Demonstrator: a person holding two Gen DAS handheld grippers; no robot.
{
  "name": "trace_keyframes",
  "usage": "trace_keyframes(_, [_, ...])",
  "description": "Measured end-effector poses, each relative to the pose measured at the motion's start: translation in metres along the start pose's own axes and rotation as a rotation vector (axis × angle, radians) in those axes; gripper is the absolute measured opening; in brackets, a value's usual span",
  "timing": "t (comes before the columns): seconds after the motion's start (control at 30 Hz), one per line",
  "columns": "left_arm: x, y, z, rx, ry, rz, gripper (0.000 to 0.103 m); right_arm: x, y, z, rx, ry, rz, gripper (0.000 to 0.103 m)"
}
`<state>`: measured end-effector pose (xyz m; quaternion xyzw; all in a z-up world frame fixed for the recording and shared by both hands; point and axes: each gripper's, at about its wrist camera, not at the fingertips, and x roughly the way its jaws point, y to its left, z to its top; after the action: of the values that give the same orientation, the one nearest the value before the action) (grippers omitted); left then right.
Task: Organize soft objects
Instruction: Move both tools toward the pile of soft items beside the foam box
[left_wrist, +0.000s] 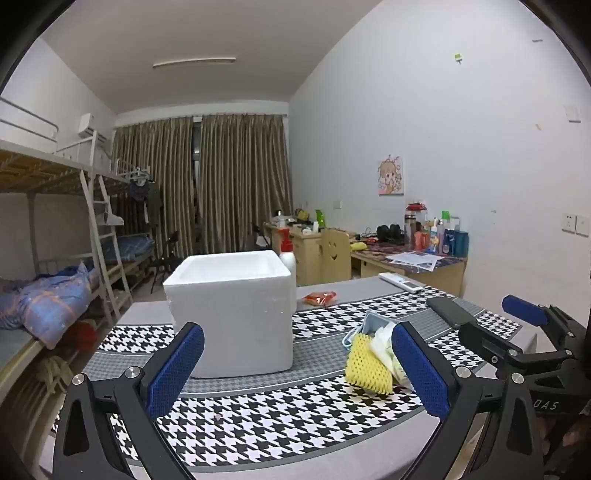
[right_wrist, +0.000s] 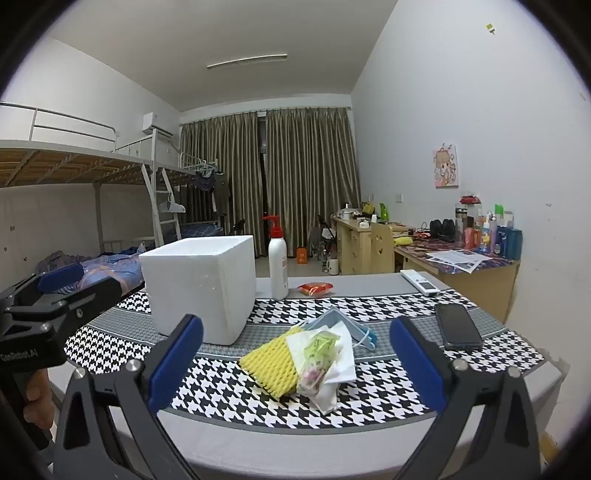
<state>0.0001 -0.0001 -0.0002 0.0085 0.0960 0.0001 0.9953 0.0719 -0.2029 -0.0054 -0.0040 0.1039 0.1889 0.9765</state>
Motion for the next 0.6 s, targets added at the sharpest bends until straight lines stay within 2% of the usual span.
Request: trace_keyframes(0.6, [0.0014, -0.0011, -0.0003, -0.02, 0.03, -0.04, 0.102, -0.0014, -0.0001, -0.0016, -0.006, -0.002, -0.004, 0.102])
